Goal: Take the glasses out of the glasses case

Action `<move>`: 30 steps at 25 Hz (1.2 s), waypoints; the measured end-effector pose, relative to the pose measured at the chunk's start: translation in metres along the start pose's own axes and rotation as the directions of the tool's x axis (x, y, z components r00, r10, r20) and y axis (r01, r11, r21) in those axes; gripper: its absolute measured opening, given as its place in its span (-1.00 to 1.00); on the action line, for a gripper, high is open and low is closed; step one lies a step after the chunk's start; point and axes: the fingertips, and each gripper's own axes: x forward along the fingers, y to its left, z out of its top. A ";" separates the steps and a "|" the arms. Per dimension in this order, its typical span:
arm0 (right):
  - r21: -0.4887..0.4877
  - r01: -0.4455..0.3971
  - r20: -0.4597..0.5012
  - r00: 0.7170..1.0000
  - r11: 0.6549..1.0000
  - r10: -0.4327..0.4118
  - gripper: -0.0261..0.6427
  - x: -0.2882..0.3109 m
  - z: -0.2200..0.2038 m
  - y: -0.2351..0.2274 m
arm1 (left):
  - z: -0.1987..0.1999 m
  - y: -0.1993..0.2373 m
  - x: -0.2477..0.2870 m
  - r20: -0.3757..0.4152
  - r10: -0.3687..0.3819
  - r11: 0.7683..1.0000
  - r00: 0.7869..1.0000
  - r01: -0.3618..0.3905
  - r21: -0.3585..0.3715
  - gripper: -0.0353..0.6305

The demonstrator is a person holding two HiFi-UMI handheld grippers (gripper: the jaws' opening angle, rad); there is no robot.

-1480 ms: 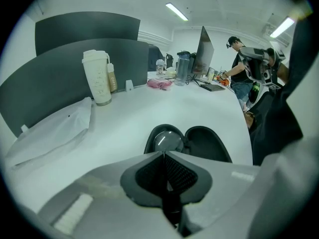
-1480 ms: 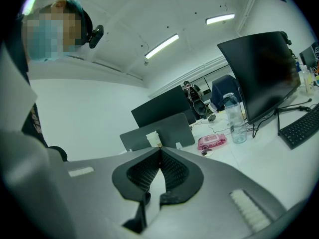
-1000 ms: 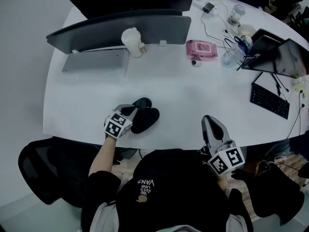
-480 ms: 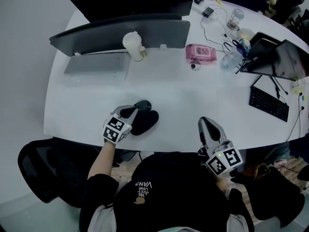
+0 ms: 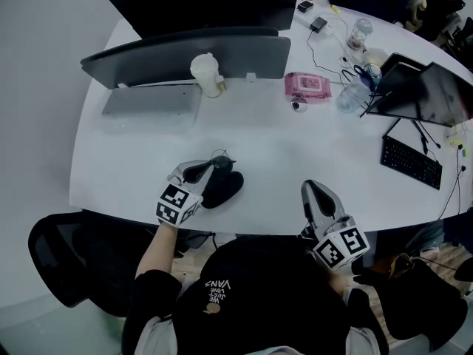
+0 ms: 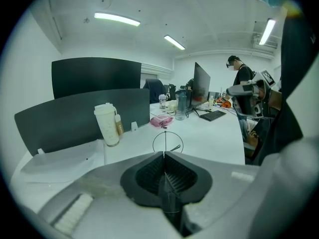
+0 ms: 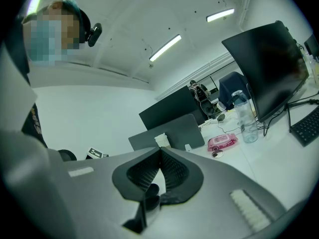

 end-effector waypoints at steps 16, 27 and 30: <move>-0.024 -0.013 0.023 1.000 1.000 0.013 -0.93 -0.009 0.003 0.011 | 0.067 -0.030 -0.039 0.211 0.014 0.999 0.977 -0.024 0.045 -0.87; -0.039 0.002 0.051 0.999 0.999 0.000 -0.93 -0.022 0.009 0.014 | 0.097 -0.053 -0.061 0.309 0.005 0.998 0.951 -0.025 0.061 -0.87; -0.046 0.006 0.060 0.998 0.999 -0.003 -0.93 -0.026 0.012 0.014 | 0.102 -0.058 -0.065 0.324 0.004 0.997 0.946 -0.028 0.068 -0.87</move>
